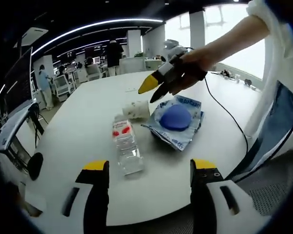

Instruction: Arrange the tabletop items into an orderly group along one side of the table until the central work area is clear of visible clutter.

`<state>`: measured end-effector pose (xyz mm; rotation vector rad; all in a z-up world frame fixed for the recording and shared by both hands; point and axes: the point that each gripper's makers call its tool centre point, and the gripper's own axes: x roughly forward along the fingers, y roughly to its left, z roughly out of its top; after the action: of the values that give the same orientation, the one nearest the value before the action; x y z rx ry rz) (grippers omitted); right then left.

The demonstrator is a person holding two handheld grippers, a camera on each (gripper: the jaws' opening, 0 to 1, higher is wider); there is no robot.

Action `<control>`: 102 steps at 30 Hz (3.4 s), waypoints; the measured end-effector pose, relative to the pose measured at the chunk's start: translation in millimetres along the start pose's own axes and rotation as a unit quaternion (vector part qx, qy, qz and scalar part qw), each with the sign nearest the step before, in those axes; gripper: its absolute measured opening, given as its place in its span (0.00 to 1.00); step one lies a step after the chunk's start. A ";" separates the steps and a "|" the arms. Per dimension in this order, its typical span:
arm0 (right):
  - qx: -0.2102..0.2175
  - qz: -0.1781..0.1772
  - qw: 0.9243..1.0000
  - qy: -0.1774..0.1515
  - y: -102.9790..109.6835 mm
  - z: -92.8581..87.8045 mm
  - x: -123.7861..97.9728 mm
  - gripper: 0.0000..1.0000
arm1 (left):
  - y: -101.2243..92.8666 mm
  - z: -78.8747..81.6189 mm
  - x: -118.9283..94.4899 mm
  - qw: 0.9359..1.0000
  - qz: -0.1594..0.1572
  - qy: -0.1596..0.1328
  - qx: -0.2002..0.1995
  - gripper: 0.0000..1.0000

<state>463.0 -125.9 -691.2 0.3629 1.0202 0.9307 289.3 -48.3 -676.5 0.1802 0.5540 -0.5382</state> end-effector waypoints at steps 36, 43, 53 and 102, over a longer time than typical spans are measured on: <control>-0.026 -0.018 0.998 -0.052 -27.9 38.8 0.9 0.00 | 7.2 -21.4 5.5 0.998 0.005 0.056 0.028 0.61; -0.157 -0.022 0.987 0.020 -43.3 42.1 -32.5 0.00 | 6.3 -21.4 5.5 0.998 0.006 0.056 0.029 0.61; -0.303 -0.039 0.947 0.097 -63.8 53.0 -65.0 0.00 | 4.1 -23.9 6.9 0.997 0.003 0.062 0.043 0.60; -0.732 -0.011 0.514 0.447 -121.5 39.3 -61.8 0.00 | 5.5 -35.1 9.8 0.993 0.005 0.087 0.074 0.59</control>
<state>543.5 -240.1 -715.5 -1.7567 0.7097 1.6631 283.4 -37.2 -711.2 0.3729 0.6834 -0.5577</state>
